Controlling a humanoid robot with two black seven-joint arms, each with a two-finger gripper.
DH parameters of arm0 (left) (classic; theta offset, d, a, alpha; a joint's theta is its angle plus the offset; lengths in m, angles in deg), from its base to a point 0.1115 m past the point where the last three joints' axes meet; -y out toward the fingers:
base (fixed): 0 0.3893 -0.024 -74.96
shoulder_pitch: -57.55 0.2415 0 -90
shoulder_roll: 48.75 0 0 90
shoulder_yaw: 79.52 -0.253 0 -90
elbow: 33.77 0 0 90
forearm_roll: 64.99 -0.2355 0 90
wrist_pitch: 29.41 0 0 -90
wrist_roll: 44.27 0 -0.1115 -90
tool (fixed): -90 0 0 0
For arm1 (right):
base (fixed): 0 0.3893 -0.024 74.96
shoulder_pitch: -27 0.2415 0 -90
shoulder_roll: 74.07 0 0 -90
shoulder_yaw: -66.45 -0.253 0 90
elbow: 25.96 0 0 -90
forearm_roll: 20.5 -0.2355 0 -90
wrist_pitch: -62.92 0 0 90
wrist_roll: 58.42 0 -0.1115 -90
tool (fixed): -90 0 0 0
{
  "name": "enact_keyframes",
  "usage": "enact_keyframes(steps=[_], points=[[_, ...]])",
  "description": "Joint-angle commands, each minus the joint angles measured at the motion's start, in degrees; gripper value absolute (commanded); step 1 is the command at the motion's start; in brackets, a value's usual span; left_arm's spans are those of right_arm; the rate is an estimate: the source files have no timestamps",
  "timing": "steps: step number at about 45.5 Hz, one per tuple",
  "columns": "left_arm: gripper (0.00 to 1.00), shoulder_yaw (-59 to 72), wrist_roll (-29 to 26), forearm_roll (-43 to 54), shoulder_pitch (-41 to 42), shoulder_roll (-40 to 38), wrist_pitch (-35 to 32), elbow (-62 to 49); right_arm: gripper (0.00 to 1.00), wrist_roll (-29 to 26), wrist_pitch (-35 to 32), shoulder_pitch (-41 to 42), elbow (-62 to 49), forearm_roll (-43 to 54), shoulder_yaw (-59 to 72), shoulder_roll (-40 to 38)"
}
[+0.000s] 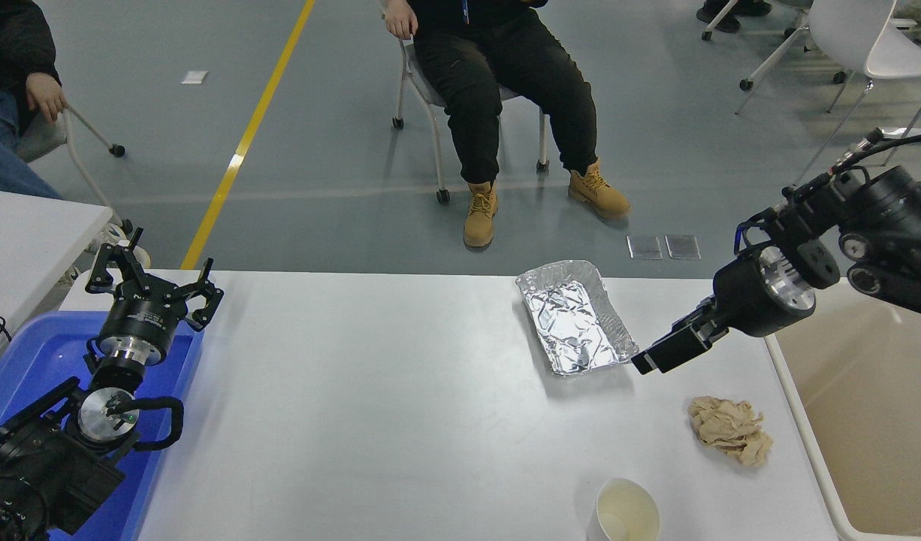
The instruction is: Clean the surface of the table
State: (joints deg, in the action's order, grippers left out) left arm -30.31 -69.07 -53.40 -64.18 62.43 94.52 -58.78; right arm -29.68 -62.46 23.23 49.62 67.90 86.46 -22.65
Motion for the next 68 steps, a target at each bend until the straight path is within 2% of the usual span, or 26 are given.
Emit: enact_keyframes(steps=[1,25,43,63,68], points=[[1.0,0.0,0.0,0.0,0.0,0.0,0.0,0.0,0.98,0.0,-0.3,-0.1,1.9,1.5,5.1,4.3],[1.0,0.0,0.0,0.0,0.0,0.0,0.0,0.0,0.98,0.0,0.0,-10.3,1.9,4.7,4.3,2.2],[1.0,0.0,0.0,0.0,0.0,0.0,0.0,0.0,0.98,-0.1,0.9,-20.9,0.3,3.5,-6.4,-0.3],[1.0,0.0,0.0,0.0,0.0,0.0,0.0,0.0,0.98,-0.2,12.2,-29.3,-5.2,0.6,-6.7,-3.6],[1.0,0.0,0.0,0.0,0.0,0.0,0.0,0.0,0.98,-0.3,12.8,-30.7,-5.2,0.6,-6.7,-4.0]])
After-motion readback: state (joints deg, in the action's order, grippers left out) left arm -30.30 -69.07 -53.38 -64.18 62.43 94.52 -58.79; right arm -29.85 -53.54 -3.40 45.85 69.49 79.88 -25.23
